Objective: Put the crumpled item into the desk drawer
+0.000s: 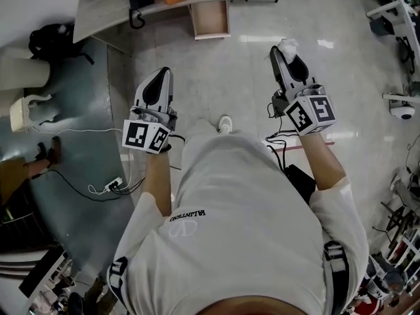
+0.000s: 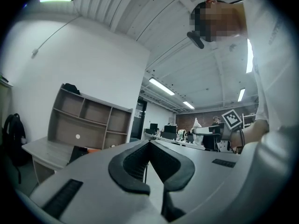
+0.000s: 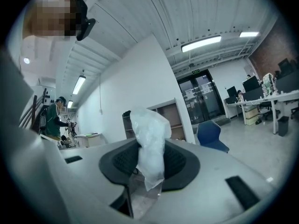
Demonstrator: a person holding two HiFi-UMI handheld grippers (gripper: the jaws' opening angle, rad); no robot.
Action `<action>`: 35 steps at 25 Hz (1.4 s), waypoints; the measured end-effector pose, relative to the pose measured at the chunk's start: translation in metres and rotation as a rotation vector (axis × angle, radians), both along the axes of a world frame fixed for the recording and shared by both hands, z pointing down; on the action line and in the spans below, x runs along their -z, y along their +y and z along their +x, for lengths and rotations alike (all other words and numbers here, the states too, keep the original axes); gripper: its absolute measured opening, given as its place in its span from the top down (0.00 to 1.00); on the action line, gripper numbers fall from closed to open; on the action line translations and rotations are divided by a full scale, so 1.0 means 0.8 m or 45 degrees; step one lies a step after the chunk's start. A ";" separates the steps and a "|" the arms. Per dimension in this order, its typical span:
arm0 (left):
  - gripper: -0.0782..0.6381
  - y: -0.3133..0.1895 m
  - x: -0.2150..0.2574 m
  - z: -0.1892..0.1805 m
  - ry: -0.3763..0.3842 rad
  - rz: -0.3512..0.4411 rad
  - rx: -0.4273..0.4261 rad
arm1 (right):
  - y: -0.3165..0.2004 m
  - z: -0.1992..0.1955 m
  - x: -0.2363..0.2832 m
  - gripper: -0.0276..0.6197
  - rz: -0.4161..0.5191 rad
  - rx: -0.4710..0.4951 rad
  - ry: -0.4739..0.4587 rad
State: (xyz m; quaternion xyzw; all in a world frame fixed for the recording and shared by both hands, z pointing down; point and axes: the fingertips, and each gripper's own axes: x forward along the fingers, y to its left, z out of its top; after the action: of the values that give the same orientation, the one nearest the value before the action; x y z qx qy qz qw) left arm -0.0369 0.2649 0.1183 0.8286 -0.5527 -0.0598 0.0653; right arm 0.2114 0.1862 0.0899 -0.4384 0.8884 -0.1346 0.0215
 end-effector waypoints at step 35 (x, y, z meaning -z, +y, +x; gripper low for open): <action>0.89 -0.344 -0.144 -0.056 0.199 -0.245 -0.252 | -0.248 -0.218 -0.138 0.78 -0.203 -0.005 0.193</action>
State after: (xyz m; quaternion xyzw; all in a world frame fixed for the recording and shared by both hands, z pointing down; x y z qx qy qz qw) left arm -0.0820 -0.0101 0.2336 0.8618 -0.4647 -0.0640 0.1929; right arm 0.0369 -0.0119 0.2006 -0.4495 0.8730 -0.1713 -0.0802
